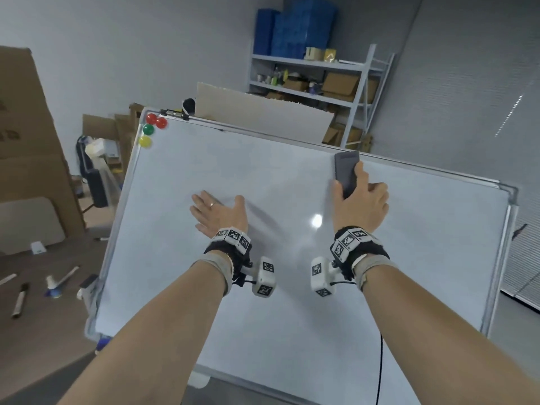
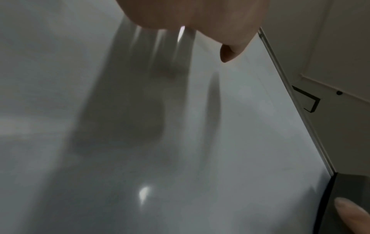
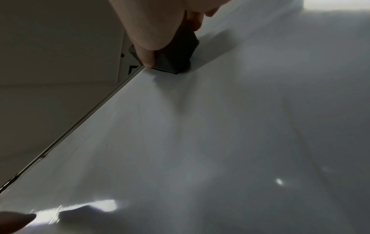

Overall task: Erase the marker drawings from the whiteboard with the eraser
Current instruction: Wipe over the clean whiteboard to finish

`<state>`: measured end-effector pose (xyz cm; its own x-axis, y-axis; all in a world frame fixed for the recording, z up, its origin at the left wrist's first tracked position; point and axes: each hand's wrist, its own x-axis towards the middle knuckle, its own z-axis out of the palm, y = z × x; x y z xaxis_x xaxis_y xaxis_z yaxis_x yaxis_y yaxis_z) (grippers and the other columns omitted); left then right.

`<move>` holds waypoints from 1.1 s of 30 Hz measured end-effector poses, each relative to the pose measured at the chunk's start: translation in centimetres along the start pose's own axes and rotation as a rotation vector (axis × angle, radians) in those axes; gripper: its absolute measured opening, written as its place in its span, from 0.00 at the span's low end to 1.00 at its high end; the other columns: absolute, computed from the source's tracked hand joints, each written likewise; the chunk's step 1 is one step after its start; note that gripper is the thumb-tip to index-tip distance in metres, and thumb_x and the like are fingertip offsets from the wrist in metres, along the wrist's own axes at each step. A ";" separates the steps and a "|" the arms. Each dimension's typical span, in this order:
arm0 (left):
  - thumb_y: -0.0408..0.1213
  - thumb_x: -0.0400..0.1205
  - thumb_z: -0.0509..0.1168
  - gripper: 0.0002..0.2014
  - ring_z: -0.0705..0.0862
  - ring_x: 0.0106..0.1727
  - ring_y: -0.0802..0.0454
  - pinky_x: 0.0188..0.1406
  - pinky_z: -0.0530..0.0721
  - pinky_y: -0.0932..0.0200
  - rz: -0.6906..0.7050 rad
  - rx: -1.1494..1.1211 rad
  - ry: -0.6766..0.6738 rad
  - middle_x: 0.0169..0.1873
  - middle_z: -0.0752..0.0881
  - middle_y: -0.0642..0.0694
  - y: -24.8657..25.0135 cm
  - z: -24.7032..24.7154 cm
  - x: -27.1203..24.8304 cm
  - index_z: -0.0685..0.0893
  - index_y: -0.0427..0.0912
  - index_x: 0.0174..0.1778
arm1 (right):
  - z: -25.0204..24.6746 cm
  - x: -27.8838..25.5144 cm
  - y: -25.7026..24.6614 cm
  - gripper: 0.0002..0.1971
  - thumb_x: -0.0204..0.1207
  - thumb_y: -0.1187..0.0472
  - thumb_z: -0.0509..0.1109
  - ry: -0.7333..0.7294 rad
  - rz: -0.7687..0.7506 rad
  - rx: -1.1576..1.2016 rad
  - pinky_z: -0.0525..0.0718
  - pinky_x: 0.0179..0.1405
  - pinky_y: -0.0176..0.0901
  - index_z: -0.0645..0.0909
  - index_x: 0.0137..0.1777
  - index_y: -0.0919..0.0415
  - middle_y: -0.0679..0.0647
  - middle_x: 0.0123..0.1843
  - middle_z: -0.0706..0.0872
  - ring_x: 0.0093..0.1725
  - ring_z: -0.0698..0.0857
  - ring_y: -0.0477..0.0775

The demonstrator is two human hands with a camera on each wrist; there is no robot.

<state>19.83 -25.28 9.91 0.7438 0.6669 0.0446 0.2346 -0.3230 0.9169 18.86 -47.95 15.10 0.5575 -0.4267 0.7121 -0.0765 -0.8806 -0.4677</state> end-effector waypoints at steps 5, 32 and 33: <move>0.58 0.80 0.62 0.47 0.44 0.90 0.42 0.85 0.50 0.36 0.029 0.039 0.014 0.89 0.45 0.46 -1.4 -1.2 1.9 0.47 0.42 0.89 | 1.8 -1.4 -5.1 0.30 0.76 0.36 0.69 -0.156 -0.341 0.031 0.75 0.51 0.51 0.71 0.77 0.42 0.58 0.55 0.75 0.50 0.75 0.60; 0.54 0.83 0.54 0.41 0.50 0.89 0.43 0.86 0.53 0.39 0.090 0.034 0.113 0.89 0.52 0.42 4.6 7.6 -8.8 0.50 0.38 0.88 | -6.8 1.4 13.2 0.31 0.77 0.37 0.67 0.032 0.262 -0.063 0.77 0.56 0.58 0.69 0.78 0.47 0.64 0.57 0.77 0.55 0.78 0.66; 0.54 0.83 0.55 0.40 0.52 0.89 0.43 0.86 0.54 0.40 0.092 0.024 0.123 0.88 0.53 0.42 4.5 7.3 -8.5 0.52 0.38 0.88 | -6.2 1.1 11.9 0.30 0.77 0.37 0.67 0.015 0.203 -0.036 0.77 0.56 0.57 0.70 0.77 0.46 0.62 0.57 0.77 0.55 0.77 0.65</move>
<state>19.10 -37.26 10.74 0.6810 0.7103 0.1778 0.1846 -0.4015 0.8971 13.44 -60.16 13.56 0.5154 -0.5988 0.6130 -0.2152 -0.7829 -0.5838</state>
